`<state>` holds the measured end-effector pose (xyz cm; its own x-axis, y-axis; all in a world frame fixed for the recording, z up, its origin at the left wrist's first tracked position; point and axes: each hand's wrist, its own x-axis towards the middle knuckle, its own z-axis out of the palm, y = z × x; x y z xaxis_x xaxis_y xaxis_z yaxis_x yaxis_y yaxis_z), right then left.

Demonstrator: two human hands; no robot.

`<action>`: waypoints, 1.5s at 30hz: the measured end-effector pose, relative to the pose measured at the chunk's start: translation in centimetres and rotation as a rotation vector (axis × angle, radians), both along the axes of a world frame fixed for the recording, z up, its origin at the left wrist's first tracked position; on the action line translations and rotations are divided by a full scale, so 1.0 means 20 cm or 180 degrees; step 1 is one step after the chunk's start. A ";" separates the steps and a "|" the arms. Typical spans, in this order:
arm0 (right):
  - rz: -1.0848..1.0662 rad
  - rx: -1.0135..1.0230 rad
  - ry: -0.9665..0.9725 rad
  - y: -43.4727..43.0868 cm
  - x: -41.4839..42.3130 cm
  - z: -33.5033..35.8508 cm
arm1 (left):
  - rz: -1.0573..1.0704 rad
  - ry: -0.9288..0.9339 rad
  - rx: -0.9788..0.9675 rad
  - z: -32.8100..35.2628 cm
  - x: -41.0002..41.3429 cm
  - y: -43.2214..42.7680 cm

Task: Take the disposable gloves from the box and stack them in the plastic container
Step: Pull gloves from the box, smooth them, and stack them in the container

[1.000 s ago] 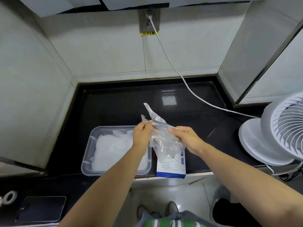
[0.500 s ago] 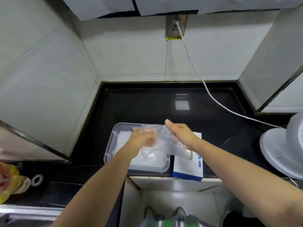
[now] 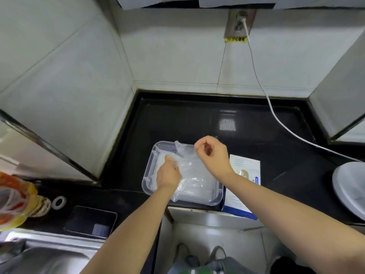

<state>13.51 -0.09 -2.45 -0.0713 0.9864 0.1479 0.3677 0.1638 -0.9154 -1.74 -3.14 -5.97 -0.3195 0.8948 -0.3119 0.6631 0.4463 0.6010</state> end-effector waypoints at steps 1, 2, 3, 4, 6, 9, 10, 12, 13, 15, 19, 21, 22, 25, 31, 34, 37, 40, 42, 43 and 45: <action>0.0206 -0.0209 0.0014 -0.01 -0.02 -0.02 | -0.0029 -0.0002 -0.0025 -0.02 0.01 0.00; 0.0422 -0.0484 -0.0063 -0.01 -0.04 -0.04 | -0.0021 -0.0101 -0.0062 -0.02 0.02 0.01; 0.0617 -0.0750 -0.0204 -0.01 -0.05 -0.07 | 0.0043 -0.0233 -0.0095 -0.04 0.03 0.02; 0.0743 -0.0960 -0.0407 -0.01 -0.06 -0.10 | 0.0080 -0.0367 -0.0105 -0.05 0.04 0.03; 0.0747 -0.1418 -0.0765 -0.01 -0.07 -0.17 | 0.0142 -0.0556 -0.0156 -0.07 0.05 0.05; 0.0839 -0.2017 -0.1247 0.00 -0.08 -0.25 | -0.0260 -0.0145 -0.0377 -0.06 0.02 0.06; 0.0949 -0.2085 -0.1442 0.00 -0.08 -0.26 | -0.0328 0.0105 -0.0291 -0.05 0.00 0.06; 0.1110 -0.2191 -0.1657 0.01 -0.10 -0.29 | -0.0440 0.0509 0.0195 -0.02 -0.01 0.04; 0.1171 -0.2237 -0.1712 0.01 -0.12 -0.30 | -0.0511 0.0667 0.0562 0.00 -0.02 0.04; 0.1235 -0.2193 -0.1843 0.02 -0.14 -0.34 | -0.0749 0.0633 0.1145 0.03 0.00 0.05; 0.1349 -0.1994 -0.1927 0.03 -0.17 -0.36 | -0.1166 0.0200 0.0520 0.04 0.13 0.09; 0.1495 -0.2095 -0.2134 0.03 -0.15 -0.37 | -0.1095 0.0145 -0.0461 -0.02 0.16 0.12; 0.1544 -0.2222 -0.2304 0.04 -0.13 -0.38 | -0.1030 0.0140 -0.0869 -0.07 0.15 0.14; 0.1516 -0.2603 -0.2437 0.03 -0.10 -0.39 | -0.1125 0.0436 -0.1521 -0.18 0.03 0.13; 0.1580 -0.2759 -0.2566 0.02 -0.13 -0.43 | -0.1448 0.0742 -0.1483 -0.26 -0.08 0.12; 0.1598 -0.2705 -0.2626 0.00 -0.13 -0.45 | -0.1466 0.0729 -0.1647 -0.25 -0.06 0.13; 0.1639 -0.2657 -0.2672 0.00 -0.12 -0.44 | -0.1499 0.0679 -0.1762 -0.23 -0.05 0.14; 0.1789 -0.2718 -0.2672 0.01 -0.11 -0.41 | -0.1536 0.0622 -0.1854 -0.20 -0.06 0.14; 0.1777 -0.2830 -0.2506 0.02 -0.11 -0.37 | -0.1495 0.0599 -0.1808 -0.18 -0.05 0.13; 0.1708 -0.2838 -0.2372 0.03 -0.11 -0.33 | -0.1492 0.0678 -0.1703 -0.16 -0.04 0.12; 0.1500 -0.2722 -0.2003 0.04 -0.11 -0.26 | -0.1484 0.1016 -0.1392 -0.11 -0.01 0.11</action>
